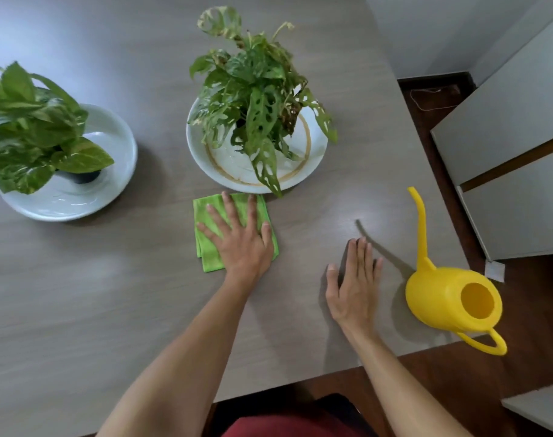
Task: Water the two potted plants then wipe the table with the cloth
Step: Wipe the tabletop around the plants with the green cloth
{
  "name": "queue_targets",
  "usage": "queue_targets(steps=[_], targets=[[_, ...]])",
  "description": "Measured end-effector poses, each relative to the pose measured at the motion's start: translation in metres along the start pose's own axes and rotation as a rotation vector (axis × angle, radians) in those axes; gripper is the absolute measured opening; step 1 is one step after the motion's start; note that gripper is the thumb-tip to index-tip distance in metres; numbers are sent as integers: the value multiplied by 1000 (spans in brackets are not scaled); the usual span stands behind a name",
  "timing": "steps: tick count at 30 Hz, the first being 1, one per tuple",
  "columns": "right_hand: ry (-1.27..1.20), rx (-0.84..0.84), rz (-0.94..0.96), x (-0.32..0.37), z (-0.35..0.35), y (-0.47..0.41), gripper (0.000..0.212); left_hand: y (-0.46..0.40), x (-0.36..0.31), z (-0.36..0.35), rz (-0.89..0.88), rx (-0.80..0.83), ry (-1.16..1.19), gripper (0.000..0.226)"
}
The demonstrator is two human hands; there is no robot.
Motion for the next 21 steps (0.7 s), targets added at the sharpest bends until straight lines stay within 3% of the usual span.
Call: queue_targets(steps=[8,12,15,18,21], targets=[[-305,57,78,-14,8,-2,64,10,-89,-20,-46,66,-23,69],[-478,63,15,-17,24,-9,66,17,-115,-27,-79,109,-7,68],[-476,33,-1,-4,36,-27,66,21,-109,-16,-142,112,116,70],[-387,33,49,31,35,-51,64,37,-73,9,-189,-78,288,67],[-219,109,110,78,13,-68,64,42,-14,15,-148,-186,261,63]])
Point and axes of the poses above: each hand's wrist, its own y-axis away from the middle knuckle, its own z-axis out of the back of the hand, x = y × z, the point moved 8 cm from there along -y, towards the middle knuckle, and after that the axes turned 9 degrees about x, right-handed, at the moved point
